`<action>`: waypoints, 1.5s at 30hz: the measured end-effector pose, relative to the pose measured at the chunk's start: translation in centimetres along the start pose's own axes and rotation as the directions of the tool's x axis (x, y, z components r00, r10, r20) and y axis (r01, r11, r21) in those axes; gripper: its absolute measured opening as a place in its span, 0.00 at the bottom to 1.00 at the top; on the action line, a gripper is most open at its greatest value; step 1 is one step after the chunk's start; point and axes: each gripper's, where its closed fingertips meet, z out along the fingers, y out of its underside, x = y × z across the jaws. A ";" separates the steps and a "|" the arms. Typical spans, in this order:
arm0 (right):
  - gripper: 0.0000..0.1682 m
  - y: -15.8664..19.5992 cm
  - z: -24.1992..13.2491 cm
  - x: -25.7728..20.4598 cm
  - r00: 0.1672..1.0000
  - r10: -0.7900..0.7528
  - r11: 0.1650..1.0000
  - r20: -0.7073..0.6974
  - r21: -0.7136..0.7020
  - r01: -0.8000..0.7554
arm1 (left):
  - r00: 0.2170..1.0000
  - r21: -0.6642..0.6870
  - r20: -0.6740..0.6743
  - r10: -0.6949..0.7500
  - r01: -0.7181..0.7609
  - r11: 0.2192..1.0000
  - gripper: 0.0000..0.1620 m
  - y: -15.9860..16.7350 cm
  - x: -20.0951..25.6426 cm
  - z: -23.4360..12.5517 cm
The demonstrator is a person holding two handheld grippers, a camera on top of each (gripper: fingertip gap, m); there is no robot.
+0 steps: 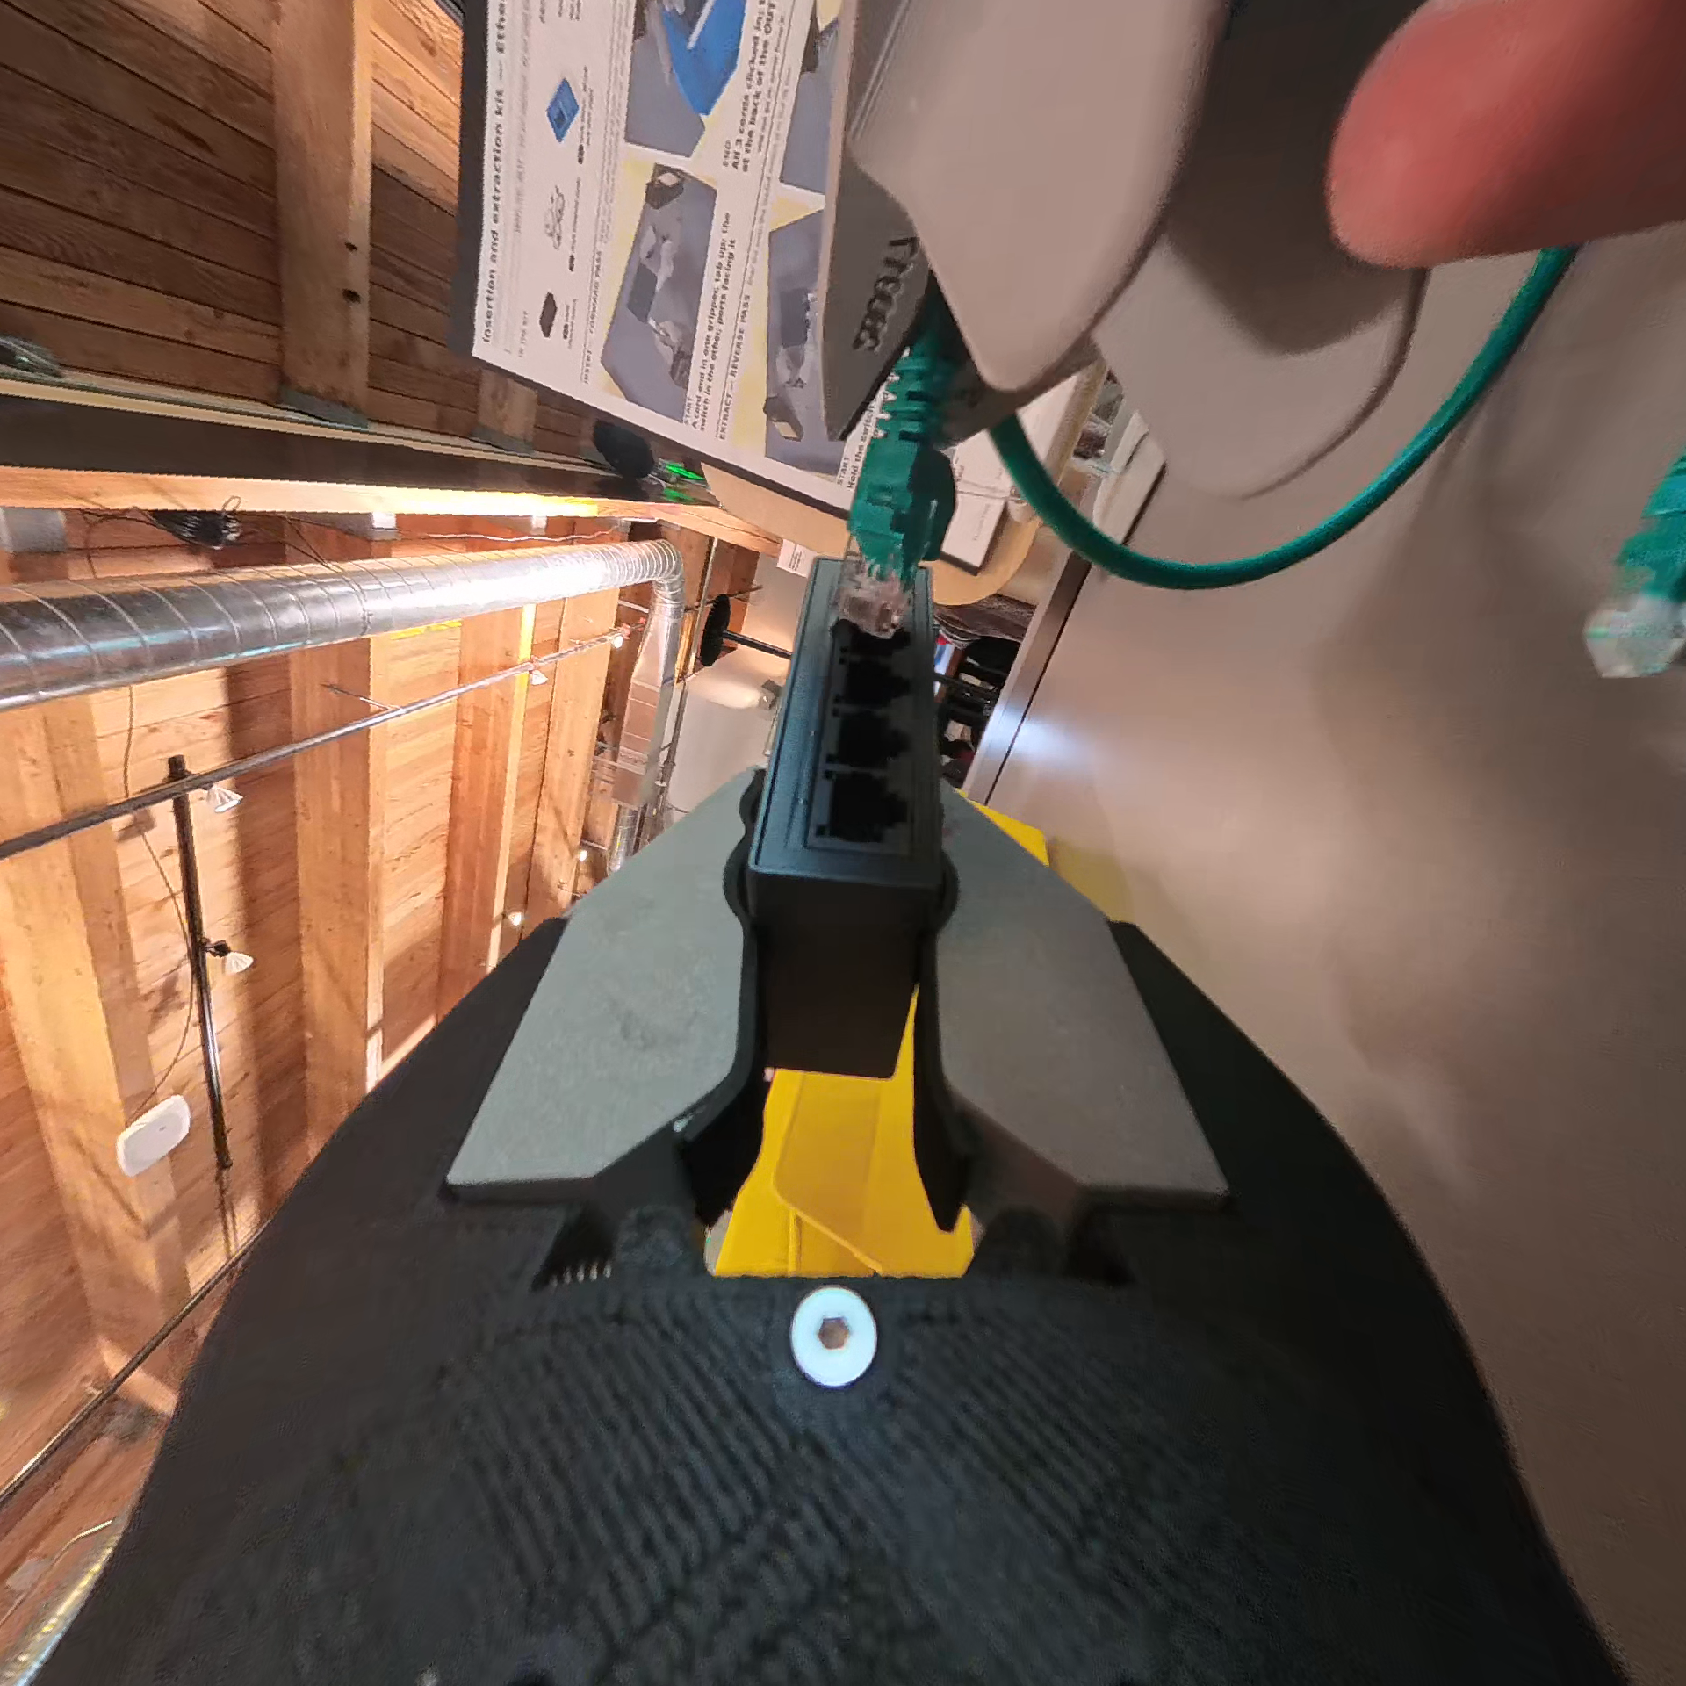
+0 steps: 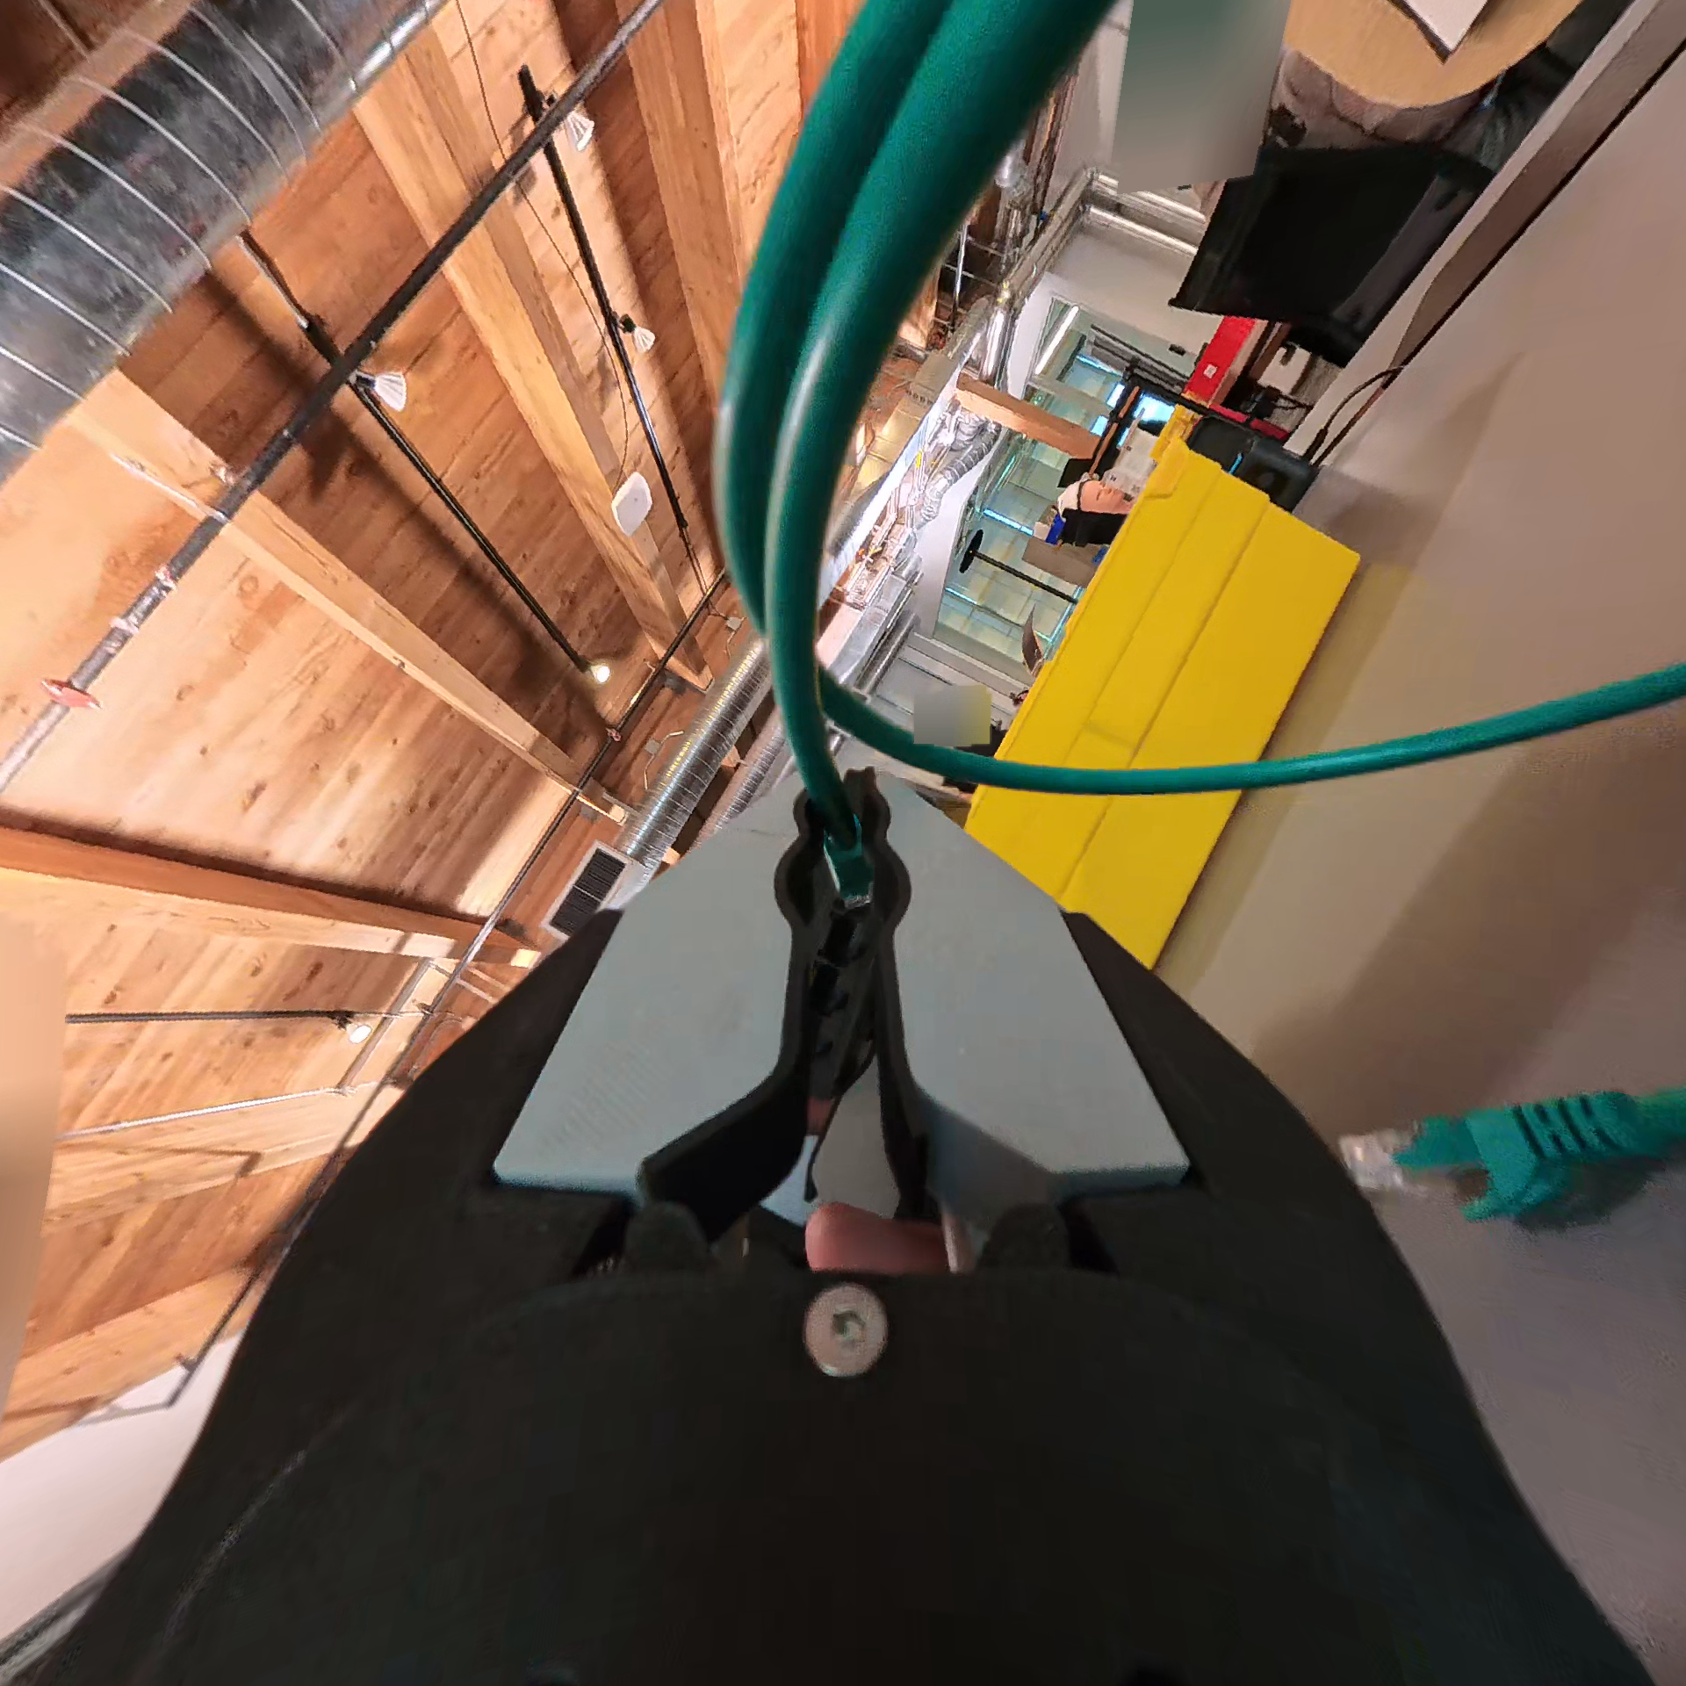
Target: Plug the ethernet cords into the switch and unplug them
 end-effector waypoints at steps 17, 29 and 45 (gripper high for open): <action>0.02 1.7 0.4 1.6 0.997 0.077 0.996 -0.019 -0.040 -0.078 | 0.997 0.067 0.007 0.079 -0.079 0.995 0.16 -1.0 0.9 -0.4; 0.02 2.0 -0.3 1.3 0.996 -0.089 0.973 0.010 -0.212 0.089 | 0.993 0.148 0.026 0.114 -0.116 0.982 0.16 -1.0 1.4 -0.8; 0.01 0.4 -0.7 4.1 0.993 -0.115 0.941 -0.041 -0.324 0.096 | 0.988 0.197 -0.059 0.140 -0.126 0.972 0.16 -2.3 4.1 -1.4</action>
